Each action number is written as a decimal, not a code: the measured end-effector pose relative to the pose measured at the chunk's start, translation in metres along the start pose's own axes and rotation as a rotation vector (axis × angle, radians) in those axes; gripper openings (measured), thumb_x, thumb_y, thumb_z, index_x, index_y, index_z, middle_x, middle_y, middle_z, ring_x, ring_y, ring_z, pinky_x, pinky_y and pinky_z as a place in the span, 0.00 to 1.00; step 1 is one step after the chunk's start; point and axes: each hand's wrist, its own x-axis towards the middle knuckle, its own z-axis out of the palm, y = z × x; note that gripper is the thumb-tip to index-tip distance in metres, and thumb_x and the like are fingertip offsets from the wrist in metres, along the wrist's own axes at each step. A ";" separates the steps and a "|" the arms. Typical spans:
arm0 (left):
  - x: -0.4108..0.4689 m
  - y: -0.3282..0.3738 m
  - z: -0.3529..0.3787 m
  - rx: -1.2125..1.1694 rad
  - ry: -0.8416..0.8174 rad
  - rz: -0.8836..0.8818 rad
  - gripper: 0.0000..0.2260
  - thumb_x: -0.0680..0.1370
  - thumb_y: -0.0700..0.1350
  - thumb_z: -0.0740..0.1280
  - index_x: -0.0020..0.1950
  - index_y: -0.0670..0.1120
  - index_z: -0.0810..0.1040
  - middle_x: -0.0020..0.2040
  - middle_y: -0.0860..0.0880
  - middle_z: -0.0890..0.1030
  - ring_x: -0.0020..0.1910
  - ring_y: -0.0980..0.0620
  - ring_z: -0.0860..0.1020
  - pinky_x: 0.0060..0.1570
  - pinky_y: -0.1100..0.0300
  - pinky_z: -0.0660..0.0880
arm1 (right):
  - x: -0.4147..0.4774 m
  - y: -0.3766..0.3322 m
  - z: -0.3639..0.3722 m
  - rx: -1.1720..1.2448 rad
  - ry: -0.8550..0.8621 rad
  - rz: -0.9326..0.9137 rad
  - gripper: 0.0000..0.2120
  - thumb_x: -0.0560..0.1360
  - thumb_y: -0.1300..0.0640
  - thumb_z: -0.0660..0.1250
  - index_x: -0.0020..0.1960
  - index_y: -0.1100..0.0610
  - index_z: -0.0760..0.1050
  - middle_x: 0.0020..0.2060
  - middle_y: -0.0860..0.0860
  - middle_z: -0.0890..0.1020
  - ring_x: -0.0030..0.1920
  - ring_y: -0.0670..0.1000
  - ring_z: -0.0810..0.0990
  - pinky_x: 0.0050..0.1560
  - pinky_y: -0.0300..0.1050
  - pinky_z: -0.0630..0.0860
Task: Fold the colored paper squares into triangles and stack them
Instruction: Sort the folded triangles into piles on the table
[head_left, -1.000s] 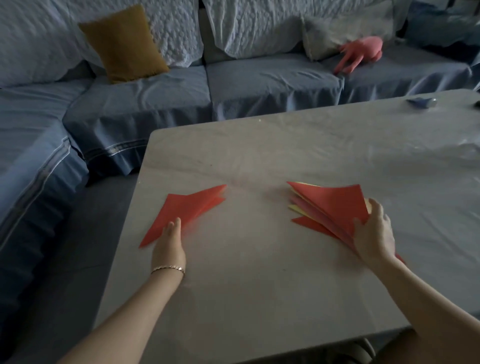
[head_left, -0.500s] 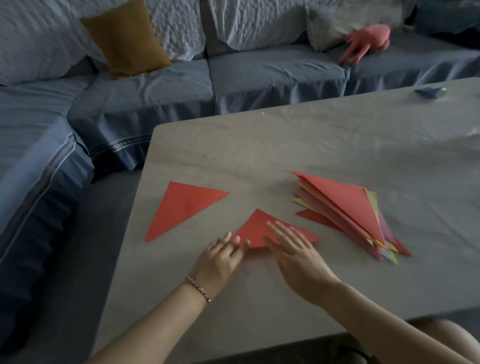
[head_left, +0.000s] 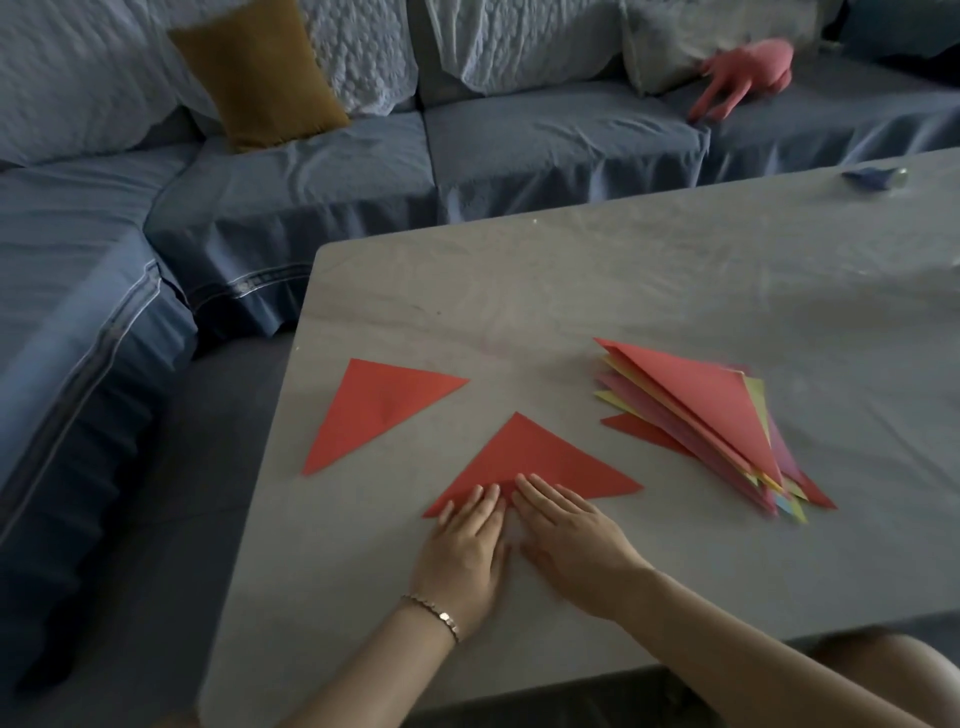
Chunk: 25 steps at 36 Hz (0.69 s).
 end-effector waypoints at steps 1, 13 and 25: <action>-0.003 -0.001 -0.001 -0.003 -0.001 -0.015 0.20 0.73 0.49 0.54 0.53 0.46 0.82 0.56 0.51 0.81 0.55 0.53 0.80 0.50 0.54 0.77 | -0.003 0.001 -0.002 0.002 0.000 0.008 0.28 0.79 0.47 0.41 0.57 0.53 0.79 0.58 0.48 0.80 0.59 0.44 0.77 0.58 0.40 0.71; -0.036 -0.046 -0.016 0.022 -0.047 -0.220 0.31 0.81 0.52 0.38 0.52 0.48 0.82 0.55 0.53 0.82 0.53 0.54 0.80 0.57 0.56 0.68 | -0.043 0.032 -0.019 -0.025 0.011 0.265 0.31 0.81 0.46 0.36 0.59 0.51 0.78 0.59 0.45 0.79 0.61 0.46 0.76 0.63 0.45 0.59; -0.038 -0.039 -0.019 0.133 0.053 -0.315 0.20 0.73 0.49 0.52 0.43 0.46 0.84 0.49 0.49 0.84 0.46 0.50 0.83 0.41 0.47 0.79 | -0.072 0.060 -0.022 -0.050 0.066 0.381 0.32 0.80 0.45 0.37 0.58 0.52 0.79 0.58 0.45 0.79 0.62 0.51 0.75 0.61 0.55 0.67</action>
